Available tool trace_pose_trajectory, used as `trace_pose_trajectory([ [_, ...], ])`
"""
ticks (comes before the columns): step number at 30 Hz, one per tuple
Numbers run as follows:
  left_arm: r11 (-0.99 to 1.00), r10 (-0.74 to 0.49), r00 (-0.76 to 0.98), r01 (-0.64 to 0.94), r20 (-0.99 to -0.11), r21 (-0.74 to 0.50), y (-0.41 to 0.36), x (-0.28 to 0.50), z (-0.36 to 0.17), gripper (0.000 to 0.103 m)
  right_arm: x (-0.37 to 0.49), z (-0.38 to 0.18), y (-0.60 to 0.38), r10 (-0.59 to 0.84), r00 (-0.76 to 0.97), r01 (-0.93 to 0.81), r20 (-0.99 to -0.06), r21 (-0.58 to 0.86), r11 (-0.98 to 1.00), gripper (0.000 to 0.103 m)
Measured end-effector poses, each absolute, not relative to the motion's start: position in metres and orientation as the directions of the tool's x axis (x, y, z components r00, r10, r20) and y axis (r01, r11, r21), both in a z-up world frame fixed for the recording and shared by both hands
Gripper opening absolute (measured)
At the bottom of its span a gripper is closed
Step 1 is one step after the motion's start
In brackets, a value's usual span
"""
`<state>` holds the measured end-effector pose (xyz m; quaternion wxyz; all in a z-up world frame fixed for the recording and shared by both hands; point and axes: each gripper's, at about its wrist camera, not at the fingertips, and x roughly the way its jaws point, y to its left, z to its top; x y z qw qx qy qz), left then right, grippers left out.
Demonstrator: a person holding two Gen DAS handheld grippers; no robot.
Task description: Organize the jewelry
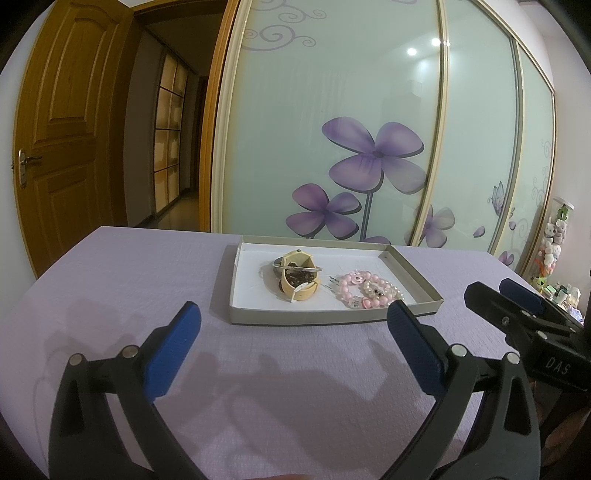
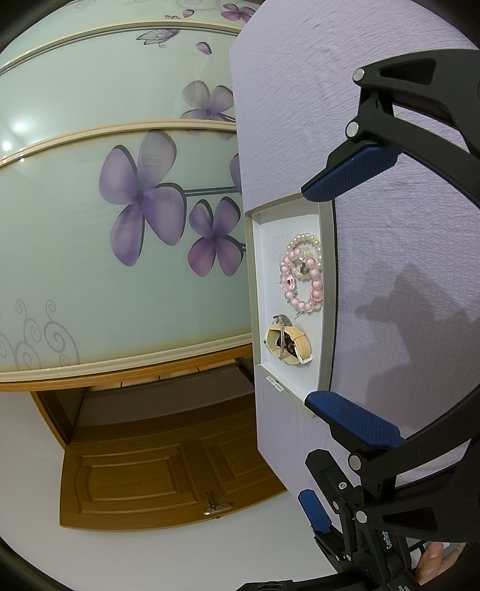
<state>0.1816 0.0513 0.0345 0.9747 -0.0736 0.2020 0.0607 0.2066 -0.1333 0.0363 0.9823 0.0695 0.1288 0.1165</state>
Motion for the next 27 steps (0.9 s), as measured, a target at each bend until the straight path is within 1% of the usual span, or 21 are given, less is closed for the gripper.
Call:
trace_pose_trajectory([
  [27,0.983,0.09,0.91,-0.147,-0.405,-0.112,0.043,0.1801,0.0285,0.101,0.2063,0.0355,-0.1332,0.247,0.94,-0.211,-0.237,0.169,0.963,0.102],
])
